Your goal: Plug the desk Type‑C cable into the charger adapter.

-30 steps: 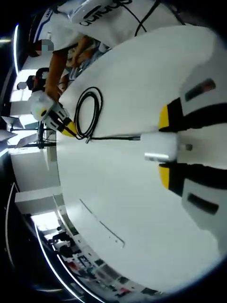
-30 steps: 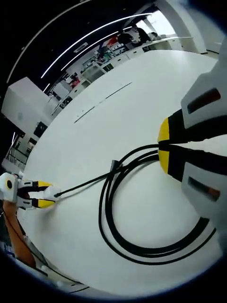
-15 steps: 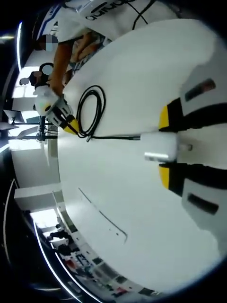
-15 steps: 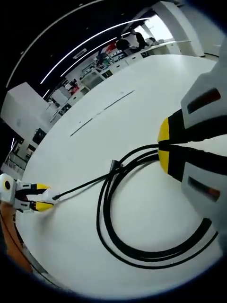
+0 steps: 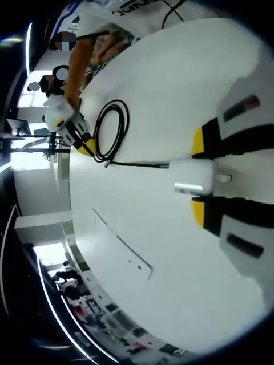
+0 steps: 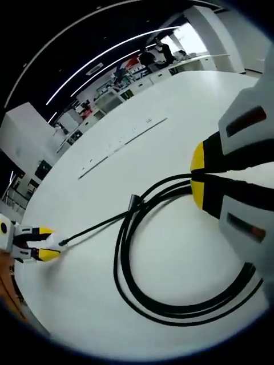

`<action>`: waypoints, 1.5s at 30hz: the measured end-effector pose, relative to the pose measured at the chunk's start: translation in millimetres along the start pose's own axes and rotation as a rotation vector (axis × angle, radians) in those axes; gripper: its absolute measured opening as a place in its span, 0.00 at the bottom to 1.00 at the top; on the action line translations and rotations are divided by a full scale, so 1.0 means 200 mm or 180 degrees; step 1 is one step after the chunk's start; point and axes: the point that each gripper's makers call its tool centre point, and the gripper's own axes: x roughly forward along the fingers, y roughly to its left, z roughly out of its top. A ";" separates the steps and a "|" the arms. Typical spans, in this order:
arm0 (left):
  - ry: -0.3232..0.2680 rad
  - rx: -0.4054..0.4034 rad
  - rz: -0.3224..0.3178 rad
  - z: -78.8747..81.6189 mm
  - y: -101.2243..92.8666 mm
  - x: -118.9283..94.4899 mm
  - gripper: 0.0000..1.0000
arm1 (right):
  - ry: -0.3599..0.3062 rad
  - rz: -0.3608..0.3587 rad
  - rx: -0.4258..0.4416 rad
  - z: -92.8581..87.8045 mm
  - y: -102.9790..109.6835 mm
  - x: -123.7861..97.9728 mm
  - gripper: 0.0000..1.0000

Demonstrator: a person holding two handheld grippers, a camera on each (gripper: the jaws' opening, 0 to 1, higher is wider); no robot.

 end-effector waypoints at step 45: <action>-0.1474 -0.0653 0.0826 0.05 -0.12 -0.25 0.82 | -0.0975 -0.0325 0.0706 0.10 -0.04 -0.21 0.38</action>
